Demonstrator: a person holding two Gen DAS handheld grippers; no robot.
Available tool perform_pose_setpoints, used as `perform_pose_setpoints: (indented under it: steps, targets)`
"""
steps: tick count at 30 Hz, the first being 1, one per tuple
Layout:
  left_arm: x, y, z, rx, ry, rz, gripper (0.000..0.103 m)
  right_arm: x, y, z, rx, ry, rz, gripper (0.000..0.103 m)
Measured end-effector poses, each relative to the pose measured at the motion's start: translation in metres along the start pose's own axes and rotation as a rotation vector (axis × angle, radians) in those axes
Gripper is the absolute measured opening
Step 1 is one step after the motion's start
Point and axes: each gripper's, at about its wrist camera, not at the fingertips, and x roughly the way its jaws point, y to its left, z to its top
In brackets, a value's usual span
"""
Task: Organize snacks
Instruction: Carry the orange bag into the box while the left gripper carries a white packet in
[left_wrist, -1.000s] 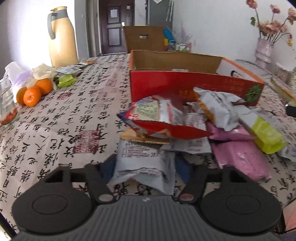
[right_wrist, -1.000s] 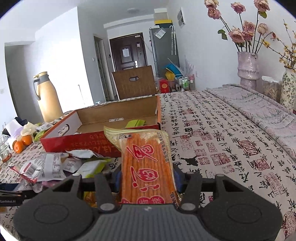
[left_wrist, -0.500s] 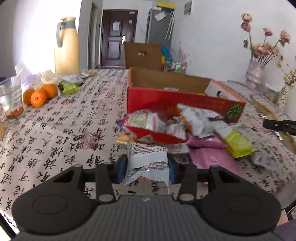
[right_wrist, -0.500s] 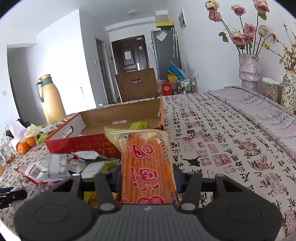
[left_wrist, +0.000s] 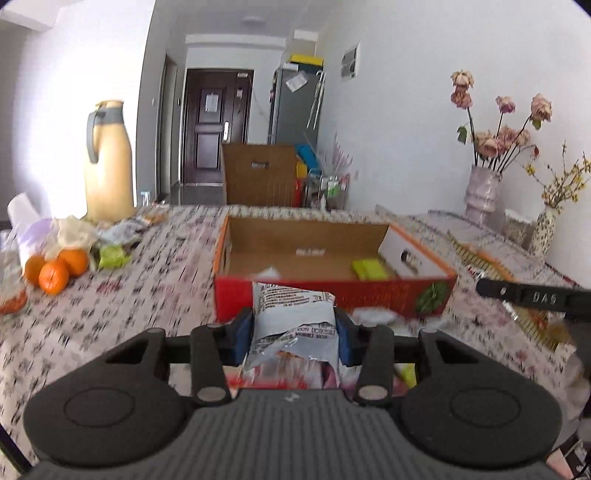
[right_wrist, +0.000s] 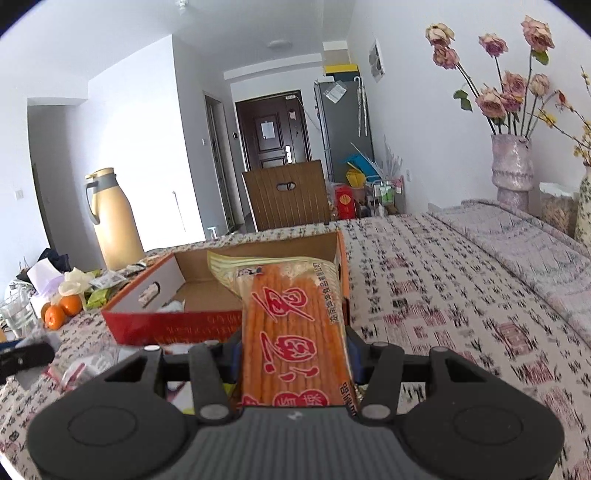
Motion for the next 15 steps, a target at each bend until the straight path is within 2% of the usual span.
perform_pose_setpoints:
  steps: [4,15]
  targets:
    - [0.019,-0.009,0.026,-0.003,-0.039,-0.004,0.045,0.014,0.003,0.016,-0.009,-0.022,0.005,0.051]
    - [0.073,-0.028,0.082,-0.006,-0.073,0.026,0.045,0.065,0.020,0.070,-0.055,-0.063,0.026,0.051]
